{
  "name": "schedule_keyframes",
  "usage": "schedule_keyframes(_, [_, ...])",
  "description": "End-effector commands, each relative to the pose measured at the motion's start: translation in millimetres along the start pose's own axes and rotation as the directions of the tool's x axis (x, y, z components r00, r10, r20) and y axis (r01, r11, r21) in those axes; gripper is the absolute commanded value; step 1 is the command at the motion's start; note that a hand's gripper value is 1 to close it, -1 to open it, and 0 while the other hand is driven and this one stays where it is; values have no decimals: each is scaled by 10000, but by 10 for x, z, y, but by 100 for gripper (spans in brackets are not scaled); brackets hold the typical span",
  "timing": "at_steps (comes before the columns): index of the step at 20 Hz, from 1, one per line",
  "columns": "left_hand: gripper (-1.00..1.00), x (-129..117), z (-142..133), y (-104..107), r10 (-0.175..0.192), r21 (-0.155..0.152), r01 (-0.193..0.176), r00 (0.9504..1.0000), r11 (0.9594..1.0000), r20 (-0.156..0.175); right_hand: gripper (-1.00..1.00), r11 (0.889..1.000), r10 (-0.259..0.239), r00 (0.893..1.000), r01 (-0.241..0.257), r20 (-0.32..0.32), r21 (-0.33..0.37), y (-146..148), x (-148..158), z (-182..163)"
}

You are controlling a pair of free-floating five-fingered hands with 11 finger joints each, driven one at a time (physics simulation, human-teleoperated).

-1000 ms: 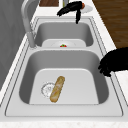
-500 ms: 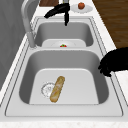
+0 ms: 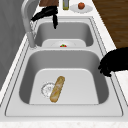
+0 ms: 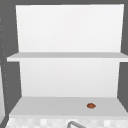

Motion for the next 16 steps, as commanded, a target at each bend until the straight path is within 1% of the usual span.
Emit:
schedule_keyframes(1, [0,0,0,0,0,0,0,10000,10000,0,-100,10000,52,10000,-52,-5,12,-21,80,-336])
schedule_keyframes(4, [0,0,0,0,0,0,0,10000,10000,0,-100,9999,-41,10000,41,-1,136,-24,103,-594])
schedule_keyframes(6, [0,0,0,0,0,0,0,10000,10000,0,-100,9989,-134,9999,134,-4,452,49,104,-771])
schedule_keyframes(8, [0,0,0,0,0,0,0,10000,10000,0,-100,9978,-34,10000,36,-22,661,186,70,-935])
schedule_keyframes(12, [0,0,0,0,0,0,0,10000,10000,0,-100,9971,146,9999,-147,16,752,338,47,-1263])
schedule_keyframes(16, [0,0,0,0,-1,1,1,10000,10000,0,-100,9991,17,9990,-37,457,424,397,-58,-1227])
